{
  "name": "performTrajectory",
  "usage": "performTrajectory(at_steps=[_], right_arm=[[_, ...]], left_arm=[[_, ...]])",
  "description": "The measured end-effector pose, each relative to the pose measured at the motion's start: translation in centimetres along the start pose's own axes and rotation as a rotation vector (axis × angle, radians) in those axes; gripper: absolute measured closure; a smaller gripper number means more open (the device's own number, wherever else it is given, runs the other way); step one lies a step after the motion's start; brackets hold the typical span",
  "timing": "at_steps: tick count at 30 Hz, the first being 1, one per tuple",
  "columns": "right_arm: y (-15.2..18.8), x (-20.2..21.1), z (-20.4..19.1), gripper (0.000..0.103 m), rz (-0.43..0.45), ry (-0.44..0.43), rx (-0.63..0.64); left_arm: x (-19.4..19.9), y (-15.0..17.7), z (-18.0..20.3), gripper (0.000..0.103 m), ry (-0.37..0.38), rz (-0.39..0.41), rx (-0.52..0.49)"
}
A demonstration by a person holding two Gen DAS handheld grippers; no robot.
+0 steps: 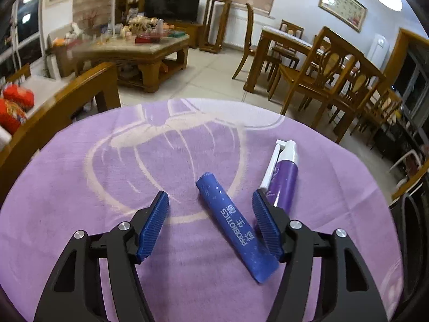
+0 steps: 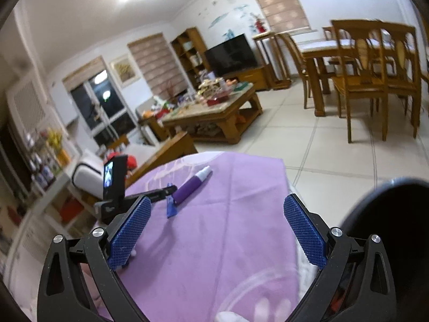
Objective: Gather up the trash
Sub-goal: 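Grasp the blue Probiotics tube with the left tool while the right tool grasps the purple spray bottle, then carry the blue tube and purple spray bottle over the black bin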
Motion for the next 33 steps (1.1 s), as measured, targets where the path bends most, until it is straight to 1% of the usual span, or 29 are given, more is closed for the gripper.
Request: performTrajectory(at_steps=[4,6,7,8,9,10,11,13,14,15,16,17,18,19,22,24,25,27,29,31,33], right_arm=[[-1.0,-3.7,-3.7,0.005,-0.056,0.031,0.080],[-1.6,-6.2,-5.7,0.006,-0.097,0.022,0.104],[-1.7,-7.4,-6.6,0.007,-0.115,0.023,0.113],[-2.0,-8.9,-7.3,0.008,-0.135,0.027,0.122],[-2.2,-10.4,-8.0,0.014,-0.158,0.032,0.125],[-2.3,-11.6,-8.3,0.020,-0.179,0.038,0.126],[-2.4,-13.3,-9.1,0.022,-0.209,0.050,0.129],[-2.3,-16.5,-10.4,0.030,-0.253,0.080,0.137],[-1.8,-17.7,-10.8,0.032,-0.273,0.100,0.143],[-1.5,-18.7,-10.8,0.033,-0.289,0.112,0.147],[-1.3,-19.8,-11.0,0.033,-0.306,0.126,0.152],[-1.1,-21.0,-11.5,0.034,-0.321,0.141,0.161],[-1.0,-22.0,-12.1,0.034,-0.329,0.157,0.170],[-0.8,-22.8,-12.5,0.037,-0.337,0.176,0.179],[-0.2,-24.5,-13.5,0.040,-0.345,0.221,0.216],[0.2,-25.5,-14.6,0.042,-0.338,0.237,0.252],[0.4,-26.0,-15.0,0.045,-0.333,0.249,0.273],[1.1,-26.6,-15.8,0.046,-0.331,0.267,0.317],[1.7,-26.7,-16.3,0.049,-0.300,0.287,0.363],[2.2,-26.7,-16.5,0.061,-0.297,0.269,0.374],[2.6,-26.2,-16.6,0.070,-0.304,0.255,0.390]], left_arm=[[0.2,0.7,1.0,0.039,-0.030,-0.039,-0.080],[0.1,0.8,1.4,0.041,-0.090,-0.060,-0.126],[0.3,0.7,1.1,0.044,-0.100,-0.061,-0.134],[0.6,0.8,0.6,0.051,-0.103,-0.060,-0.132],[0.9,0.8,0.2,0.054,-0.115,-0.058,-0.136],[1.2,0.9,-0.5,0.055,-0.124,-0.056,-0.133],[1.6,1.1,-1.0,0.062,-0.121,-0.054,-0.127],[2.3,1.4,-1.7,0.068,-0.137,-0.052,-0.129],[2.6,1.5,-2.0,0.074,-0.135,-0.049,-0.125],[2.8,1.6,-2.3,0.078,-0.139,-0.049,-0.124],[3.0,1.7,-2.3,0.085,-0.148,-0.051,-0.124],[3.1,1.7,-2.5,0.088,-0.148,-0.051,-0.123],[3.2,1.7,-2.6,0.089,-0.139,-0.049,-0.117],[3.3,1.8,-2.7,0.090,-0.132,-0.047,-0.113],[3.5,1.8,-3.0,0.091,-0.114,-0.044,-0.102],[3.7,1.8,-3.4,0.094,-0.104,-0.040,-0.091],[3.7,1.7,-3.5,0.096,-0.098,-0.037,-0.085],[3.9,1.8,-3.8,0.098,-0.082,-0.032,-0.072],[4.0,1.8,-4.1,0.099,-0.063,-0.030,-0.060],[4.1,1.7,-4.6,0.099,-0.048,-0.025,-0.042],[4.3,1.7,-5.1,0.099,-0.030,-0.016,-0.022]])
Point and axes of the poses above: each gripper's, at about its wrist camera, not at the fingertips, and x roughly against the way its jaws point, z to its right, y to its underside, the point moved 3 cm from there along -x, roughly the way its jaws point, and after that the axes turned 13 degrees about y, right-handed, at the moved point
